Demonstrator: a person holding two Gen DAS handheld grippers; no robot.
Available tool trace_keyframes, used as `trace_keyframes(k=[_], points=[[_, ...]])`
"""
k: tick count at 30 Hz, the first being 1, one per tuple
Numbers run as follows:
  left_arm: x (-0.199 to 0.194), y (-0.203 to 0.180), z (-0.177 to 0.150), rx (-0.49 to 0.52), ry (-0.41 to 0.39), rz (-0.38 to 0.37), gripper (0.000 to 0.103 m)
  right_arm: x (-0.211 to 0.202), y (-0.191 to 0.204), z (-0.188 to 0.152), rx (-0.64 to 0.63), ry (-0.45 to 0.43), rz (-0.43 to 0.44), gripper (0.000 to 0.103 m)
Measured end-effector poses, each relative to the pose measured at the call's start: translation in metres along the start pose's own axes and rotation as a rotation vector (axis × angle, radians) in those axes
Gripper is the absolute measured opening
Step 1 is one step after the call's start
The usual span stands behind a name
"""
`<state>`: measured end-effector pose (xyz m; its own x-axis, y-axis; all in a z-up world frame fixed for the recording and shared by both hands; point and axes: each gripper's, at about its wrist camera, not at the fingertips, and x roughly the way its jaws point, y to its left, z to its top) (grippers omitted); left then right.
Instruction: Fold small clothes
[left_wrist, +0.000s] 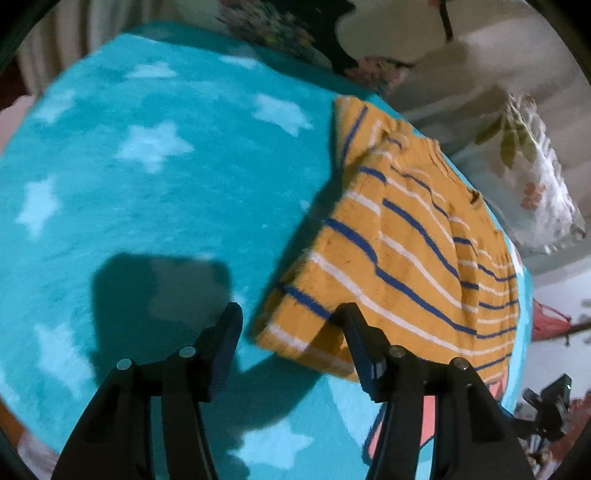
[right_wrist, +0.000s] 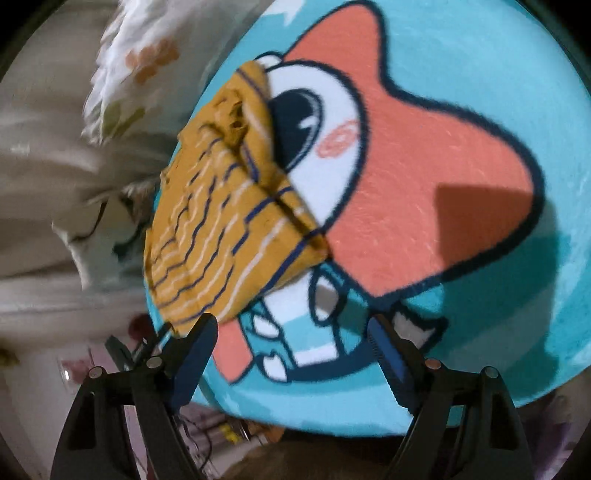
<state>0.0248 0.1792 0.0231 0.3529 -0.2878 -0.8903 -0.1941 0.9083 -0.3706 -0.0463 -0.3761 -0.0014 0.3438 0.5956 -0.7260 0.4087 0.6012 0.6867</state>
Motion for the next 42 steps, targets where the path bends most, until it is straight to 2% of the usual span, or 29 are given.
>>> trace_keyframes(k=[4,5,6,7,12,15,18,20,22,23,24,25,26,27,31,34,38,42], points=[[0.011,-0.011,0.009,0.059,0.000,-0.013,0.055,0.011,0.001,-0.006,0.009,-0.083,-0.081,0.088],[0.013,-0.012,0.012,0.061,0.006,-0.015,0.040,0.011,0.003,-0.007,0.015,-0.100,-0.095,0.088],[0.014,-0.011,0.015,0.059,0.016,-0.016,0.017,0.010,0.006,-0.008,0.018,-0.119,-0.108,0.088],[0.015,-0.008,0.018,0.056,0.028,-0.013,0.011,0.010,0.008,-0.008,0.018,-0.134,-0.121,0.088],[0.007,0.016,0.022,-0.010,0.011,-0.055,0.009,0.006,0.027,-0.006,-0.020,-0.194,-0.222,0.088],[0.006,0.027,0.023,-0.064,0.012,-0.100,0.009,0.002,0.044,-0.003,-0.051,-0.227,-0.242,0.088],[0.007,0.030,0.021,-0.073,0.014,-0.125,0.009,0.006,0.091,-0.002,-0.182,-0.238,-0.217,0.088],[0.008,0.030,0.021,-0.069,0.011,-0.130,0.009,0.020,0.126,-0.002,-0.295,-0.209,-0.204,0.088],[0.007,0.028,0.020,-0.050,0.002,-0.122,0.009,0.045,0.162,-0.003,-0.375,-0.160,-0.197,0.086],[0.005,0.027,0.020,-0.034,-0.001,-0.113,0.009,0.061,0.179,-0.004,-0.410,-0.132,-0.186,0.080],[0.005,0.025,0.020,-0.019,-0.003,-0.104,0.009,0.077,0.195,-0.004,-0.443,-0.104,-0.178,0.069],[0.006,0.023,0.019,-0.008,-0.004,-0.098,0.009,0.097,0.214,-0.004,-0.485,-0.078,-0.176,0.062],[0.005,0.024,0.019,-0.001,-0.004,-0.095,0.009,0.116,0.229,-0.004,-0.525,-0.061,-0.183,0.050],[0.006,0.023,0.019,0.006,-0.003,-0.093,0.009,0.140,0.248,-0.004,-0.576,-0.045,-0.197,0.043],[0.007,0.023,0.019,0.024,-0.003,-0.095,0.009,0.204,0.298,-0.003,-0.706,-0.022,-0.211,0.041],[0.007,0.021,0.019,0.044,-0.007,-0.089,0.009,0.252,0.327,0.007,-0.720,0.057,-0.192,0.041],[0.009,0.021,0.020,0.048,-0.008,-0.089,0.009,0.304,0.347,0.013,-0.750,0.084,-0.324,0.043],[0.010,0.022,0.022,0.044,-0.007,-0.099,0.010,0.322,0.367,0.013,-0.737,0.071,-0.373,0.054]])
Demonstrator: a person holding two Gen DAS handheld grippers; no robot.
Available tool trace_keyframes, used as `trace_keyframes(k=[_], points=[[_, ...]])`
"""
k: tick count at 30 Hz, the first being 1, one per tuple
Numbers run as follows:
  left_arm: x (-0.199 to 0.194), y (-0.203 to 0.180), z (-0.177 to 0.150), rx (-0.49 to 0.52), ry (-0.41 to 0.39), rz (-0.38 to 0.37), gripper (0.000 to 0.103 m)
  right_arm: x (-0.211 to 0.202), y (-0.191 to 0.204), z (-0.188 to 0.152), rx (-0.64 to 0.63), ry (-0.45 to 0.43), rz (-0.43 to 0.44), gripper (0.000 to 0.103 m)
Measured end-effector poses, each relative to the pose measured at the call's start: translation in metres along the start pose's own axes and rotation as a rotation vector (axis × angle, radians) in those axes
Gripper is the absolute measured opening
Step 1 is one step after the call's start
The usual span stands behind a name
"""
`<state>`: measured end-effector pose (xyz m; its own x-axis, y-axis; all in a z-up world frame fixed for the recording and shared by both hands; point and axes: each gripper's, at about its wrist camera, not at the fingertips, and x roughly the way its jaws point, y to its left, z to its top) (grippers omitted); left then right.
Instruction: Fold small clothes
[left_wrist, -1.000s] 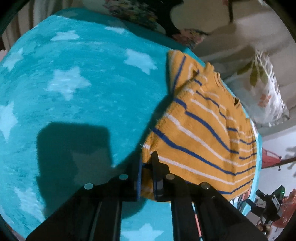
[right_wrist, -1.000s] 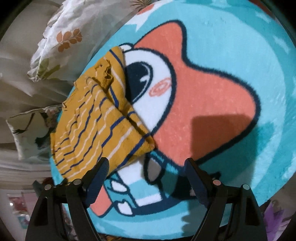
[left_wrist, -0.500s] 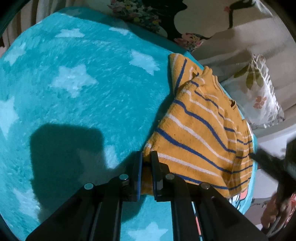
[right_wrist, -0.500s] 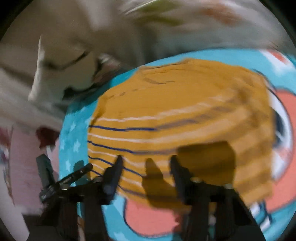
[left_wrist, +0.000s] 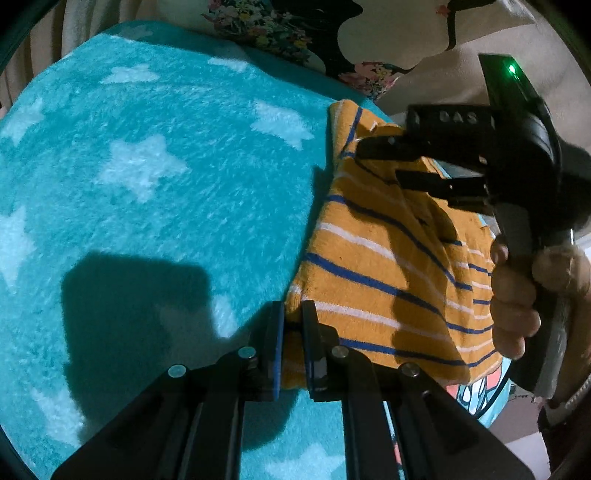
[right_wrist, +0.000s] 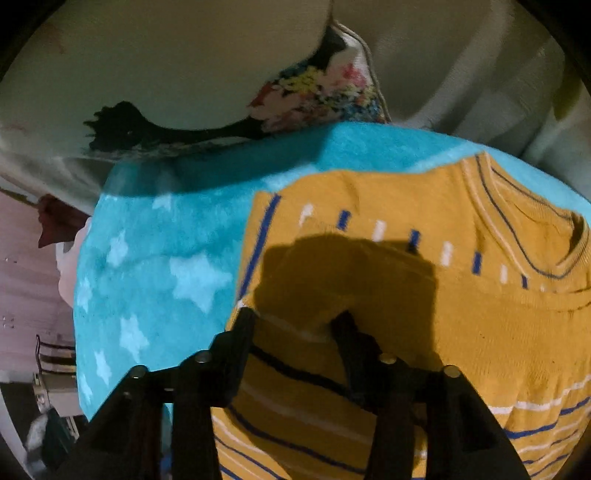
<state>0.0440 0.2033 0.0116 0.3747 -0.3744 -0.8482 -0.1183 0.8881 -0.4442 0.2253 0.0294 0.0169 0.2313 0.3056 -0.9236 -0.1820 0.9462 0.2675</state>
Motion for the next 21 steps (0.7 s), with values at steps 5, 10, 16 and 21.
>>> trace_keyframes(k=[5,10,16,21], points=[[0.002,-0.001,0.002,0.012,0.008,-0.003,0.012,-0.009,0.020,0.004,-0.094,-0.033,-0.014,0.054],[0.005,-0.002,0.007,0.003,0.015,-0.017,0.012,-0.047,0.001,-0.001,-0.051,-0.107,0.047,0.056],[0.004,-0.003,0.007,-0.020,0.016,-0.029,0.024,-0.071,-0.045,-0.021,0.058,-0.123,0.051,0.059],[0.000,-0.013,0.001,-0.012,0.012,-0.033,0.058,-0.082,-0.082,-0.056,0.094,-0.111,0.024,0.064]])
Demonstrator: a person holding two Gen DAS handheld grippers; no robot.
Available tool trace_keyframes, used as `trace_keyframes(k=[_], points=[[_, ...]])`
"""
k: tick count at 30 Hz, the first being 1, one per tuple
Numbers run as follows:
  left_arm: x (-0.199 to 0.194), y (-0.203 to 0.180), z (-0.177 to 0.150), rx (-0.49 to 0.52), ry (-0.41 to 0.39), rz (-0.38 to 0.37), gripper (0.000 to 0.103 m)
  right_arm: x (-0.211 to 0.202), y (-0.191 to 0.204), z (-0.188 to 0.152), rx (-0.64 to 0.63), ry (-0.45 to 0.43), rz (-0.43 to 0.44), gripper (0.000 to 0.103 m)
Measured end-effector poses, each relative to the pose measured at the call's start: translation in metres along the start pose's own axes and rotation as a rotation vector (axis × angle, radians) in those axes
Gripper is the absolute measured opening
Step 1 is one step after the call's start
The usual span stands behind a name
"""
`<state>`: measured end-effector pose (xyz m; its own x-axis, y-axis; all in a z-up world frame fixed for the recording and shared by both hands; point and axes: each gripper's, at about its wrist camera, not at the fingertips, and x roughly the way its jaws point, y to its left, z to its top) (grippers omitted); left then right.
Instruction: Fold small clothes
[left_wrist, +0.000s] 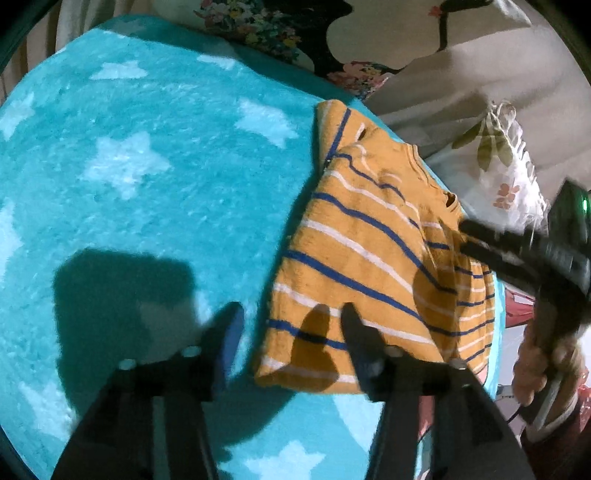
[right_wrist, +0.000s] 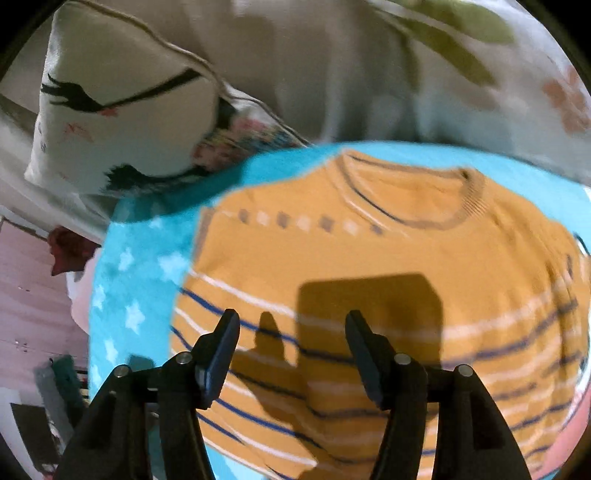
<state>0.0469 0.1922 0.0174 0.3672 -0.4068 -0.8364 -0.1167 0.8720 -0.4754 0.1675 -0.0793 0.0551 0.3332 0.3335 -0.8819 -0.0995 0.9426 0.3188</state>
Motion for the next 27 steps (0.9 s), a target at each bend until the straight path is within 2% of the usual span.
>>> trace_keyframes(k=[2,6,9,13,14,15,16,17,19,22,24,27], points=[[-0.002,-0.003,-0.003,0.005,-0.001,0.024,0.059,-0.006,-0.012,-0.015,-0.008,0.001,-0.038,0.064],[-0.010,0.000,-0.008,-0.020,0.001,0.033,0.059,-0.032,-0.044,-0.049,0.001,-0.056,-0.098,0.064],[-0.020,-0.001,-0.011,-0.019,-0.023,0.040,0.059,-0.045,-0.084,-0.068,0.063,-0.069,-0.143,0.064],[-0.026,-0.004,-0.015,-0.018,-0.035,0.061,0.059,-0.054,-0.165,-0.082,0.221,-0.079,-0.264,0.063],[-0.028,-0.006,-0.017,-0.013,-0.038,0.071,0.059,-0.058,-0.178,-0.084,0.265,-0.092,-0.252,0.056],[-0.029,-0.008,-0.019,-0.009,-0.040,0.080,0.059,-0.066,-0.193,-0.086,0.329,-0.113,-0.213,0.053],[-0.031,-0.011,-0.022,-0.006,-0.042,0.088,0.059,-0.077,-0.204,-0.087,0.387,-0.134,-0.173,0.053],[-0.032,-0.014,-0.025,-0.006,-0.044,0.098,0.059,-0.084,-0.206,-0.086,0.397,-0.151,-0.168,0.055],[-0.033,-0.019,-0.030,-0.012,-0.047,0.108,0.059,-0.098,-0.199,-0.079,0.362,-0.199,-0.176,0.055],[-0.035,-0.030,-0.043,-0.037,-0.061,0.139,0.059,-0.103,-0.184,-0.064,0.306,-0.236,-0.090,0.055],[-0.037,-0.040,-0.052,-0.051,-0.067,0.149,0.059,-0.095,-0.176,-0.052,0.247,-0.221,-0.049,0.055],[-0.038,-0.058,-0.068,-0.052,-0.076,0.177,0.059,-0.068,-0.169,-0.038,0.163,-0.167,-0.043,0.055]])
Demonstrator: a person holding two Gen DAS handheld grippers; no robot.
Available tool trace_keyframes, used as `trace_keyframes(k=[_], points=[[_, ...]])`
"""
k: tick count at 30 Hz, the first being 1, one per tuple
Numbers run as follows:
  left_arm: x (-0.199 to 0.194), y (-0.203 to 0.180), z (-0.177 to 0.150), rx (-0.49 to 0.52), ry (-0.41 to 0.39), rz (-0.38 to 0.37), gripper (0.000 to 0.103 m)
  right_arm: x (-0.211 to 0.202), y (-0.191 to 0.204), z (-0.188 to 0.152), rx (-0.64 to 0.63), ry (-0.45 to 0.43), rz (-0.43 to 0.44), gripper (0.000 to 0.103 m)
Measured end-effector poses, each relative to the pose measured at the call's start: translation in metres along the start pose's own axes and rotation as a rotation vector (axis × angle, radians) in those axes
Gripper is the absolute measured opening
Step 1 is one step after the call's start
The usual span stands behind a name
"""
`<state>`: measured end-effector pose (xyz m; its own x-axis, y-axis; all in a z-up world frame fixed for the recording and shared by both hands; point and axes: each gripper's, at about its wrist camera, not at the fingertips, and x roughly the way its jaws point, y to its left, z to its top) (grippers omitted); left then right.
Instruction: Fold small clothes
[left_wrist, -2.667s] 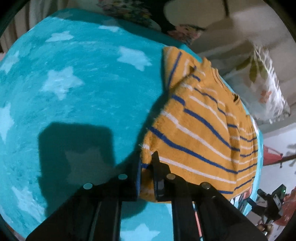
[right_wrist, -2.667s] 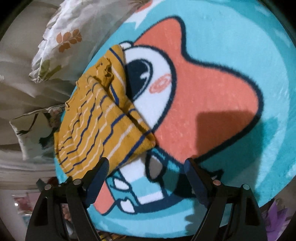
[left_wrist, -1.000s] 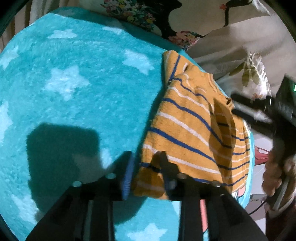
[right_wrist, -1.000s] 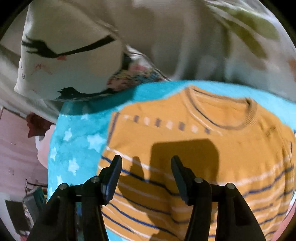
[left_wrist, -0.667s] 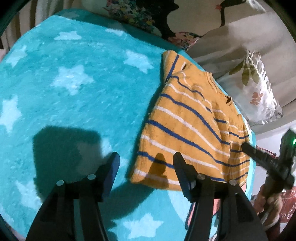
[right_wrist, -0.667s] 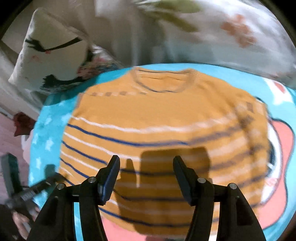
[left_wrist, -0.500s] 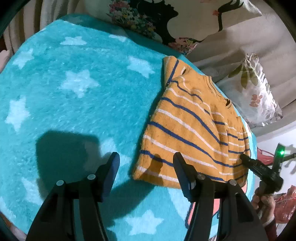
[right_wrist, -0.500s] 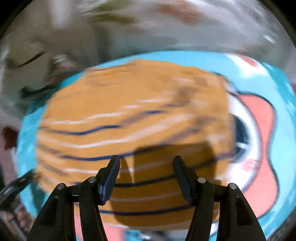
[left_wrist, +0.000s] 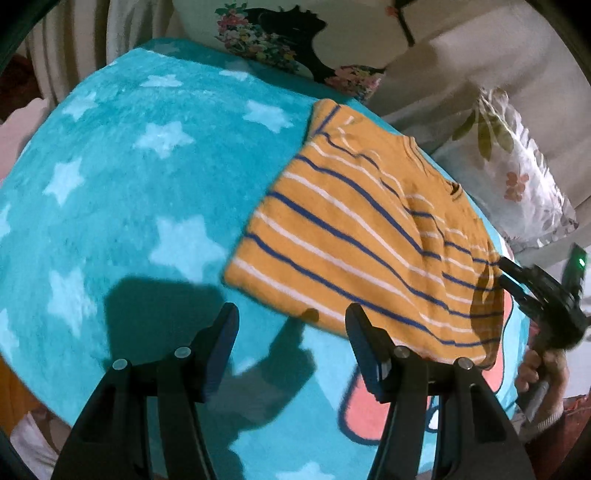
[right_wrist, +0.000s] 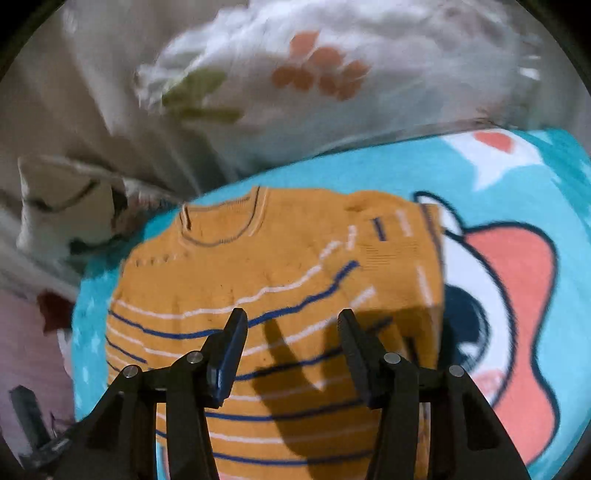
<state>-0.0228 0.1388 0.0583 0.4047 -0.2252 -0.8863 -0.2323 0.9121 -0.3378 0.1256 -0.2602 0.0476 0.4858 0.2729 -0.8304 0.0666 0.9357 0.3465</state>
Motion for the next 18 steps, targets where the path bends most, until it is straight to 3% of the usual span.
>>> trace_keyframes(k=[3,6,7,9,12,15,18], points=[[-0.005,-0.014,-0.017,-0.014,-0.009,0.026,0.059,0.021,-0.022,0.004,0.011,0.048,0.002,0.055],[-0.006,-0.028,-0.031,-0.029,-0.011,0.053,0.059,0.017,-0.061,0.009,0.072,0.043,0.048,0.048],[-0.006,-0.032,-0.035,-0.033,-0.011,0.063,0.059,0.015,-0.068,0.011,0.085,0.040,0.055,0.050],[-0.005,-0.041,-0.041,-0.032,-0.015,0.084,0.059,0.006,-0.086,0.013,0.098,0.038,-0.035,0.060],[-0.003,-0.062,-0.049,0.000,-0.028,0.137,0.059,-0.012,-0.110,0.013,0.161,0.044,0.054,0.060],[0.002,-0.082,-0.051,0.029,-0.038,0.189,0.059,-0.040,-0.101,0.004,0.083,0.005,0.075,0.060],[0.010,-0.102,-0.053,0.066,-0.040,0.231,0.059,-0.049,-0.067,-0.015,-0.061,0.010,0.096,0.060]])
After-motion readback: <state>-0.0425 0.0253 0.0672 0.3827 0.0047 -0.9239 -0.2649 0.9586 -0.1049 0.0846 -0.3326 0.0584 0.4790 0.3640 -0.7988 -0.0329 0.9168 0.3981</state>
